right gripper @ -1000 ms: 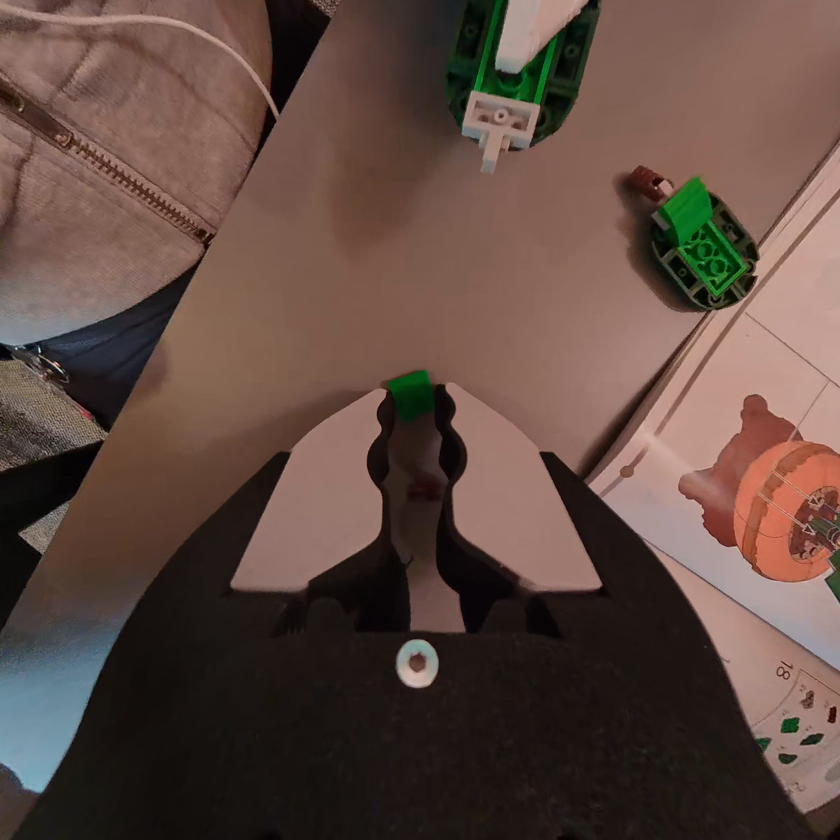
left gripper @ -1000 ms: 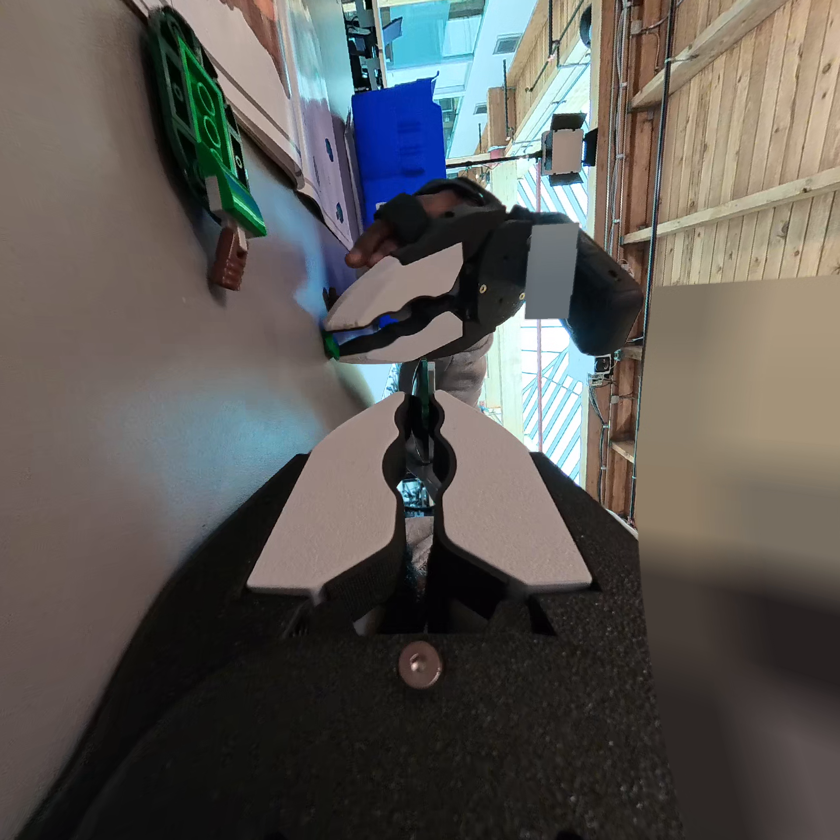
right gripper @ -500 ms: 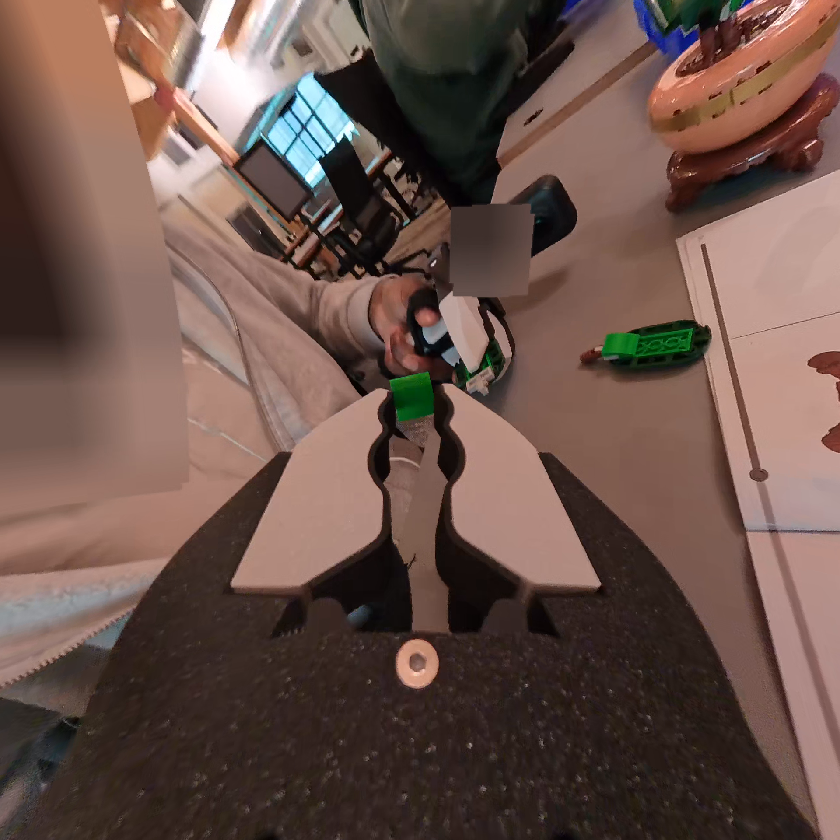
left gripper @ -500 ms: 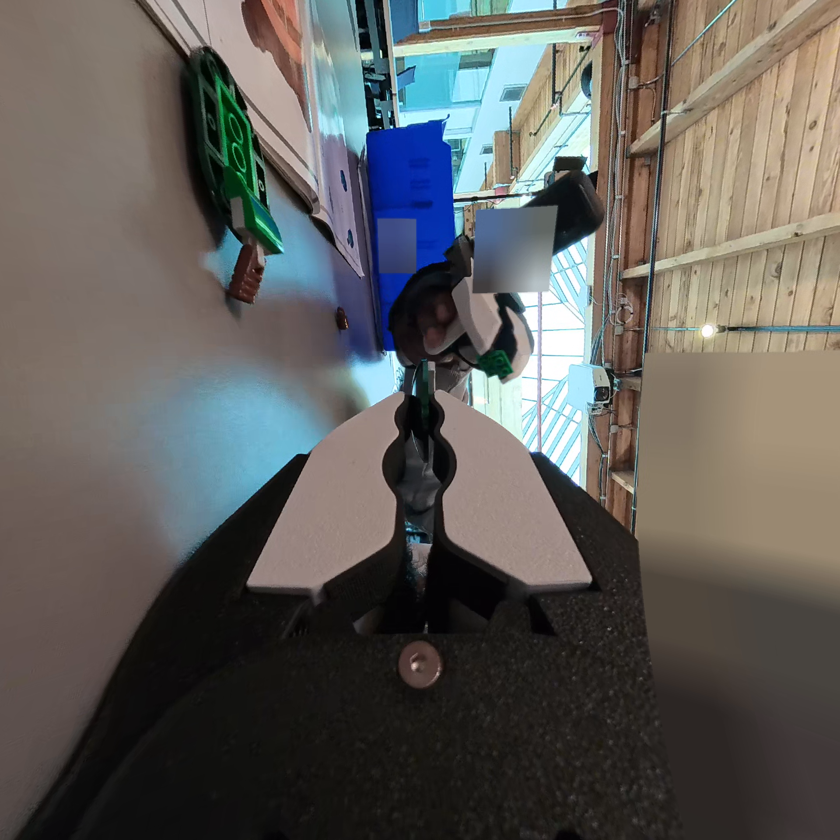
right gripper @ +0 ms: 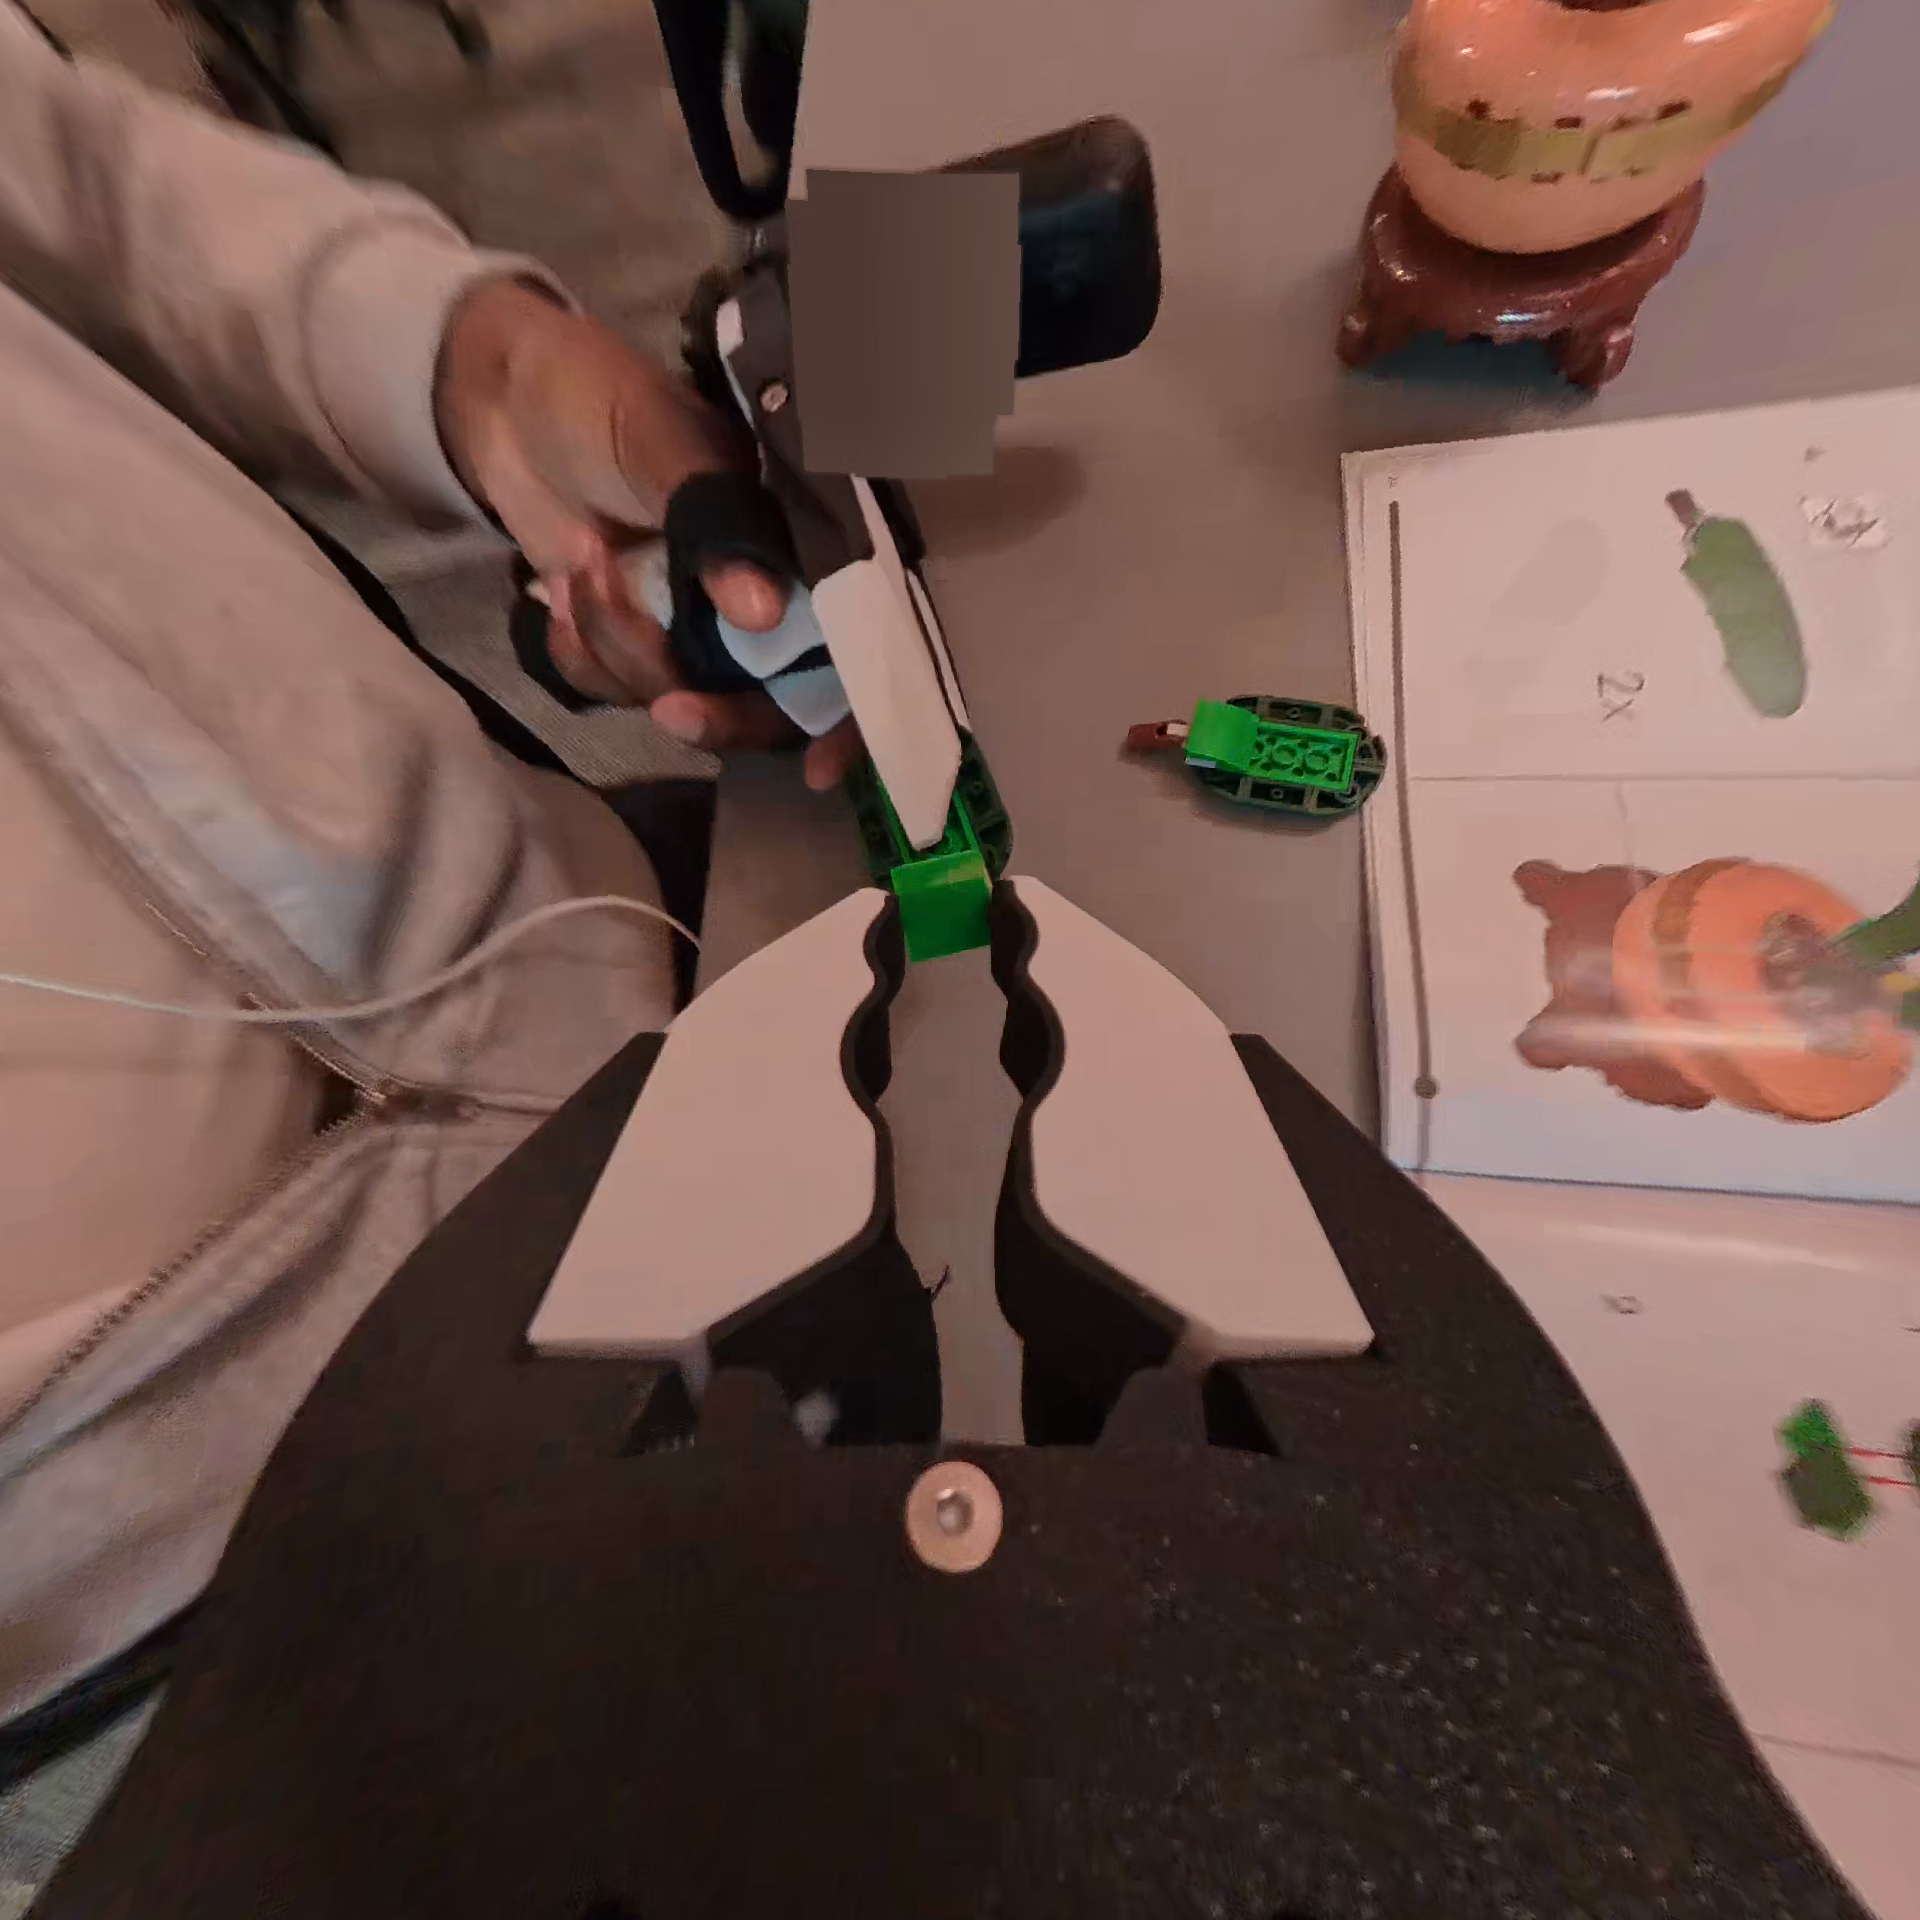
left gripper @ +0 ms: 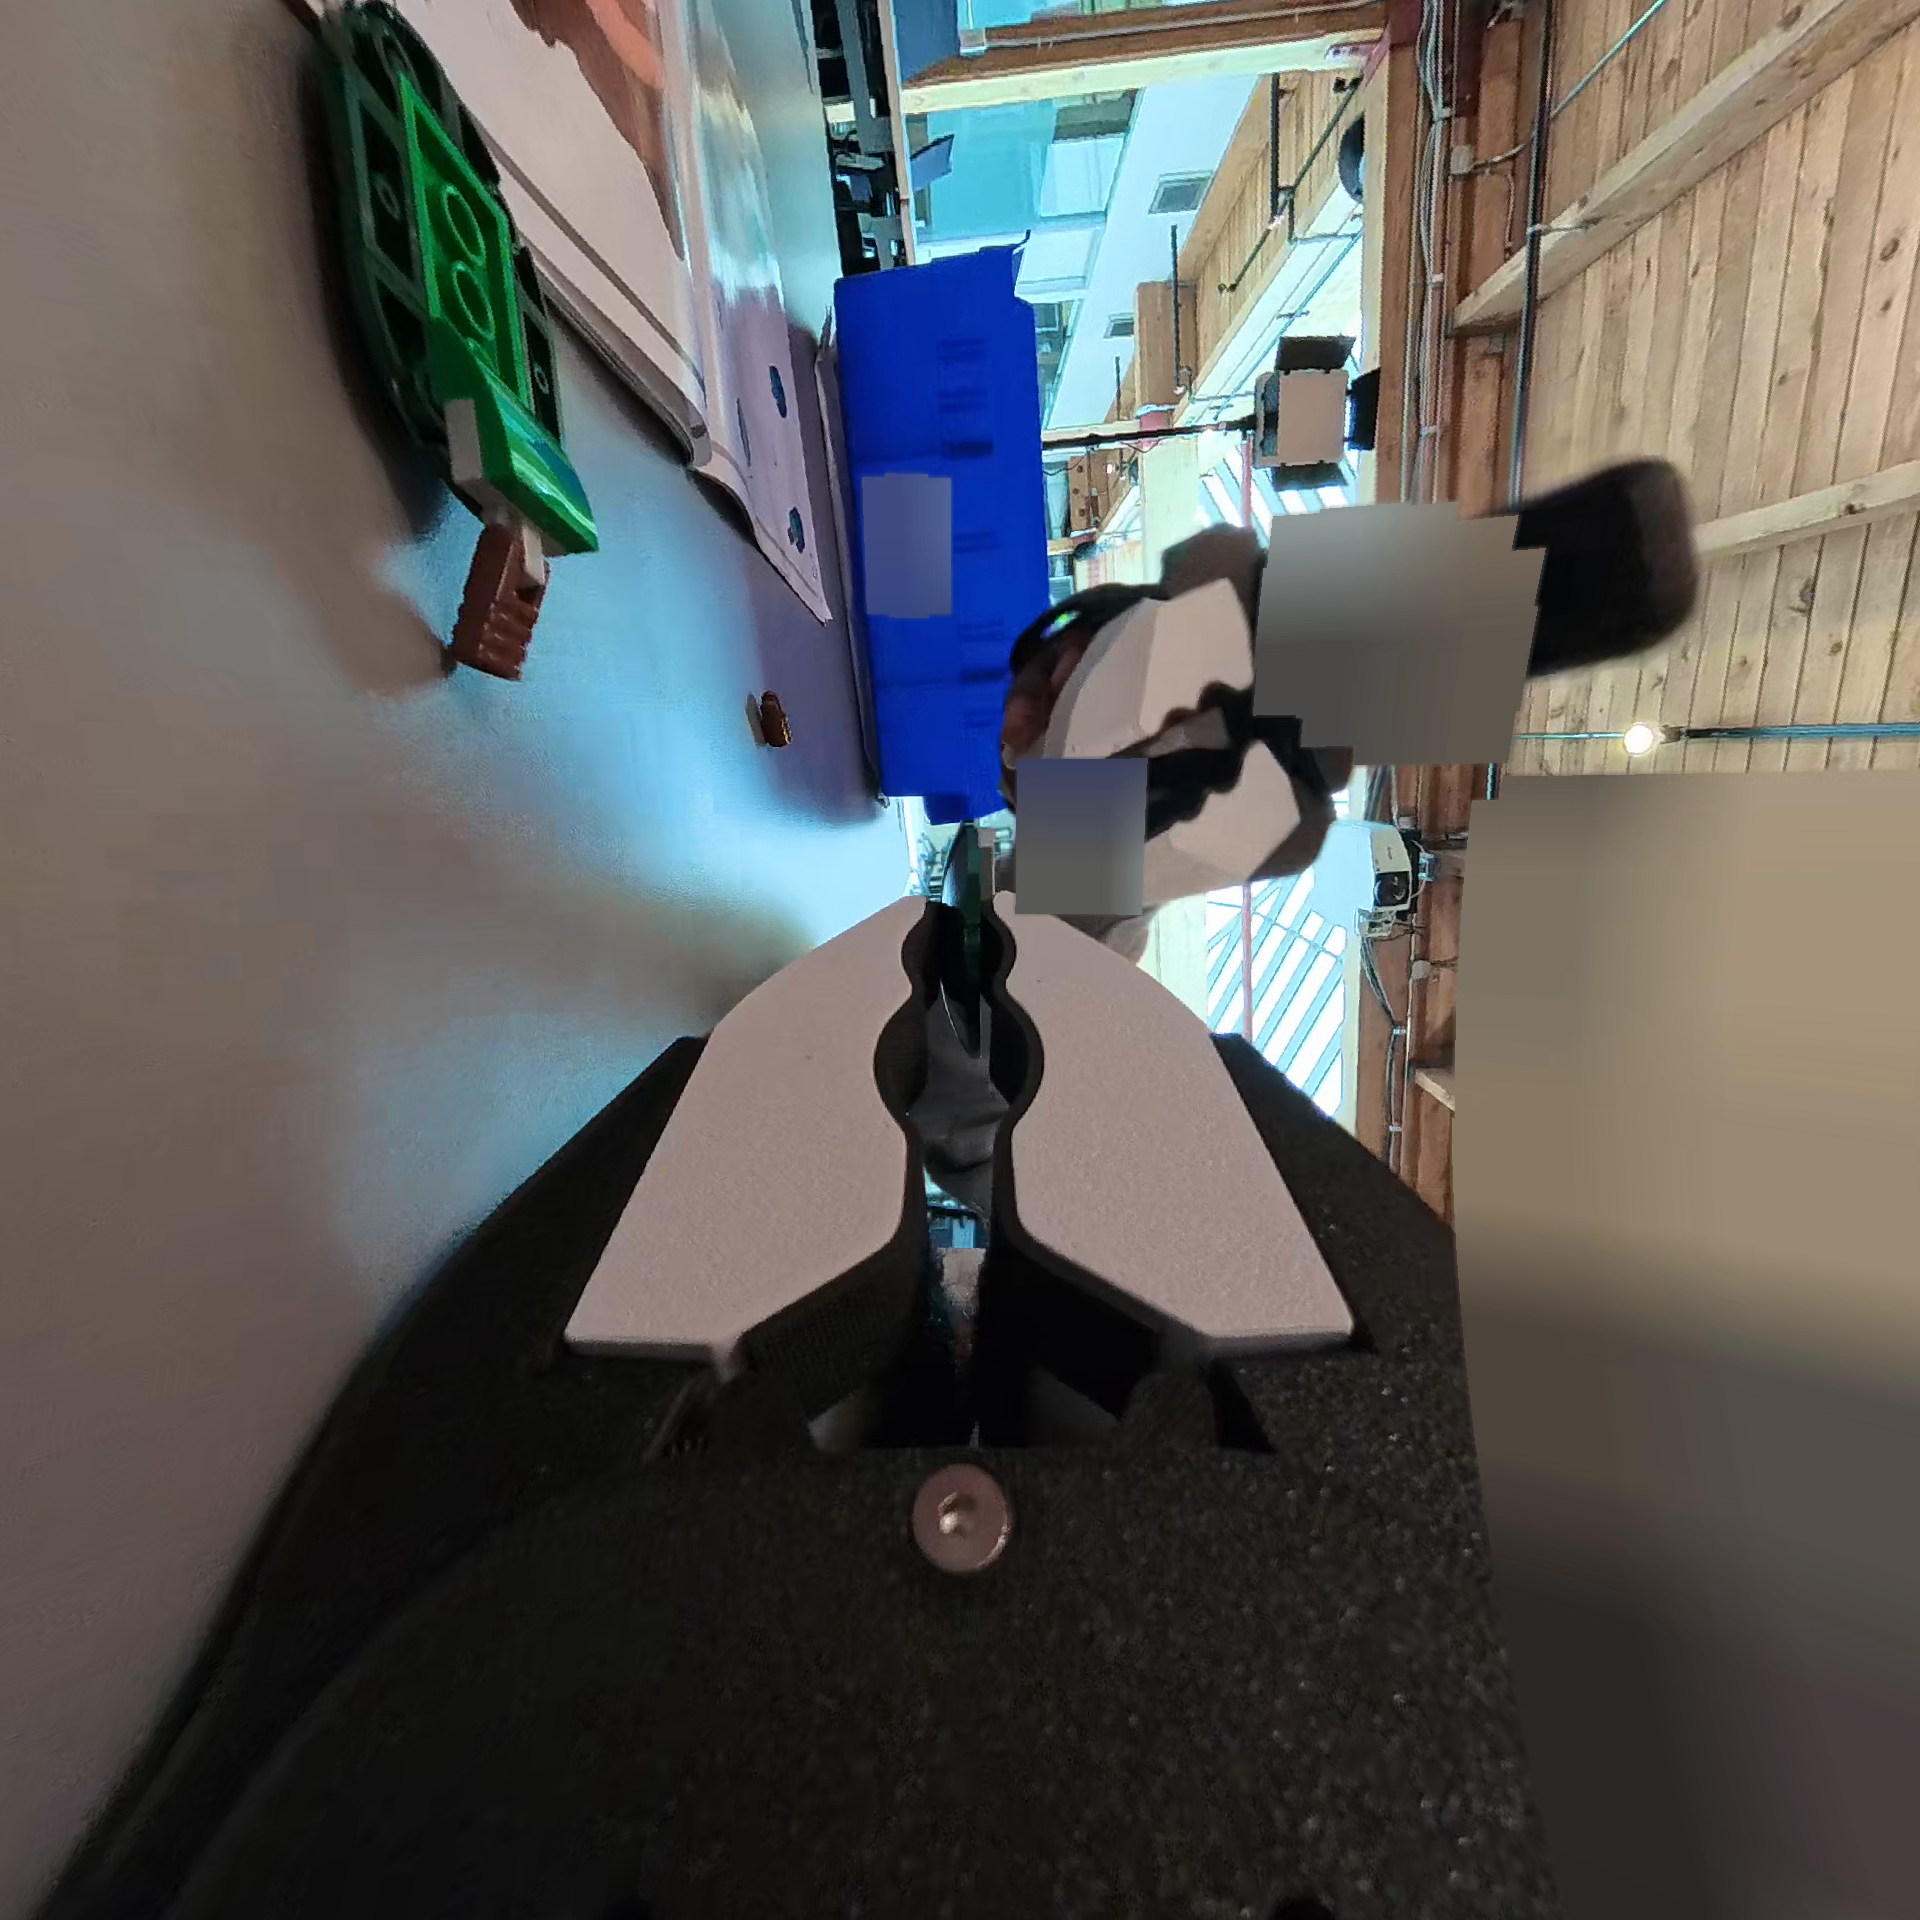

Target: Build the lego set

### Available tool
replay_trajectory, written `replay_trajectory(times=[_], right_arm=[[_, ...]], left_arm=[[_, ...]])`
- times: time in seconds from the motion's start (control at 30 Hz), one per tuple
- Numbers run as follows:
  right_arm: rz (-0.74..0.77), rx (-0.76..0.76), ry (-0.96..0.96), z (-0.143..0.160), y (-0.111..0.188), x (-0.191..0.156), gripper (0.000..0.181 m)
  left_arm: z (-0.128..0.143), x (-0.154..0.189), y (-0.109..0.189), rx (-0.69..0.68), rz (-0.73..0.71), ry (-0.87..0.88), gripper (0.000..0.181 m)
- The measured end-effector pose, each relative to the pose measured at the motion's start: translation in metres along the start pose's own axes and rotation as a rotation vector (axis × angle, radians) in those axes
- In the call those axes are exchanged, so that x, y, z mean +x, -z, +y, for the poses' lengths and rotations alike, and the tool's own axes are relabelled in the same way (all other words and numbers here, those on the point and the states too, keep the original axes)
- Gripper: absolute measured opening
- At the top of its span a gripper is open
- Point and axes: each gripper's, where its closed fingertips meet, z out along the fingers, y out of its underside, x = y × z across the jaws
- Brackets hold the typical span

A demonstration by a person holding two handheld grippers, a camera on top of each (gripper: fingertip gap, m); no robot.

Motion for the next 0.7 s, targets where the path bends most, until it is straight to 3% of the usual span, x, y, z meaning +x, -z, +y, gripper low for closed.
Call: replay_trajectory(times=[0.27, 0.7], right_arm=[[0.155, -0.240, 0.220, 0.006, -0.012, -0.005, 0.016], [0.176, -0.310, 0.247, 0.010, -0.011, -0.007, 0.016]], left_arm=[[0.006, 0.001, -0.004, -0.019, 0.003, -0.020, 0.006], [0.010, 0.010, -0.005, -0.036, 0.088, 0.000, 0.013]])
